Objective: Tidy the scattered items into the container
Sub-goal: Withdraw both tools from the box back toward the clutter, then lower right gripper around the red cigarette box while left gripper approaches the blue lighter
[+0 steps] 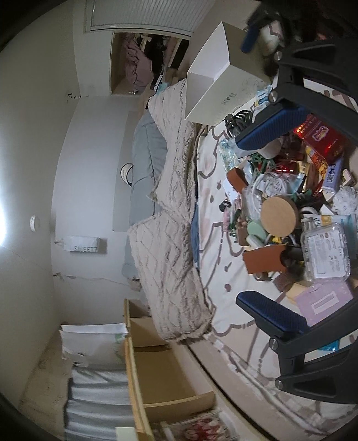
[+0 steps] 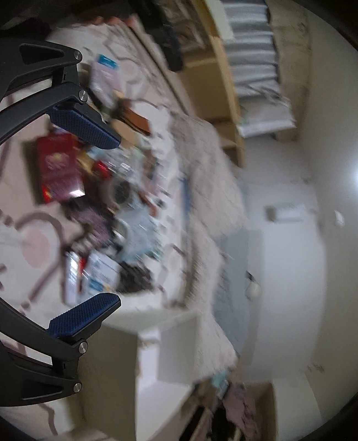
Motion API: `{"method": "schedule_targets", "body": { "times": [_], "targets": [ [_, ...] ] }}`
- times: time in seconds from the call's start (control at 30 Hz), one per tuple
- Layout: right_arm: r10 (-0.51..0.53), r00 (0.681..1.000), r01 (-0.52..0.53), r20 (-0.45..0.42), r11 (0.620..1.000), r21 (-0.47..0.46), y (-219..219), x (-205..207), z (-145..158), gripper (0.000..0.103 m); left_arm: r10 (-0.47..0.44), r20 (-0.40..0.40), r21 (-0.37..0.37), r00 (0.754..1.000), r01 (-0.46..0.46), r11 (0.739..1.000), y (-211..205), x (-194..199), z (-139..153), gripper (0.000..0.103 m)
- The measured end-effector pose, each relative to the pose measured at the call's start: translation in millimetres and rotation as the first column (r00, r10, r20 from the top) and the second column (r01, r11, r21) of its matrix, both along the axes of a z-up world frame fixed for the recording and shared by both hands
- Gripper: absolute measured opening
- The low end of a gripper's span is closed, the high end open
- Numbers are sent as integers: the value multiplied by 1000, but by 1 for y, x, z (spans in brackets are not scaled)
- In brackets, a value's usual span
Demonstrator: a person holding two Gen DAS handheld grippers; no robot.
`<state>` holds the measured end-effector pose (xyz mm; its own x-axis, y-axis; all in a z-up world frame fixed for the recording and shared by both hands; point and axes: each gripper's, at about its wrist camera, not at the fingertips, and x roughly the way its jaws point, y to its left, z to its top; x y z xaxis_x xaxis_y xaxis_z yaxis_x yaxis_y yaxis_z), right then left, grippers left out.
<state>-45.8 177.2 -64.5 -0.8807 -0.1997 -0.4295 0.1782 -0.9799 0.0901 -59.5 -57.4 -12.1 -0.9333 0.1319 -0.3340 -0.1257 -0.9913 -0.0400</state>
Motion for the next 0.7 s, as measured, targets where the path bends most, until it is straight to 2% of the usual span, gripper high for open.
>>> {"method": "schedule_targets", "body": {
  "times": [0.2, 0.37, 0.5, 0.7],
  "targets": [
    [88, 988, -97, 130, 993, 62, -23, -11, -35, 103, -9, 33, 32, 999, 8, 999, -6, -3, -12, 103],
    [188, 949, -199, 254, 980, 16, -36, -28, -53, 103, -37, 65, 38, 997, 34, 999, -4, -5, -20, 103],
    [192, 931, -213, 309, 977, 35, -42, -40, -66, 103, -54, 84, 41, 995, 51, 998, -2, -7, -24, 103],
    [245, 899, -259, 363, 966, -11, -44, -51, -75, 103, -53, 114, 69, 992, 46, 997, -8, -11, -28, 103]
  ]
}}
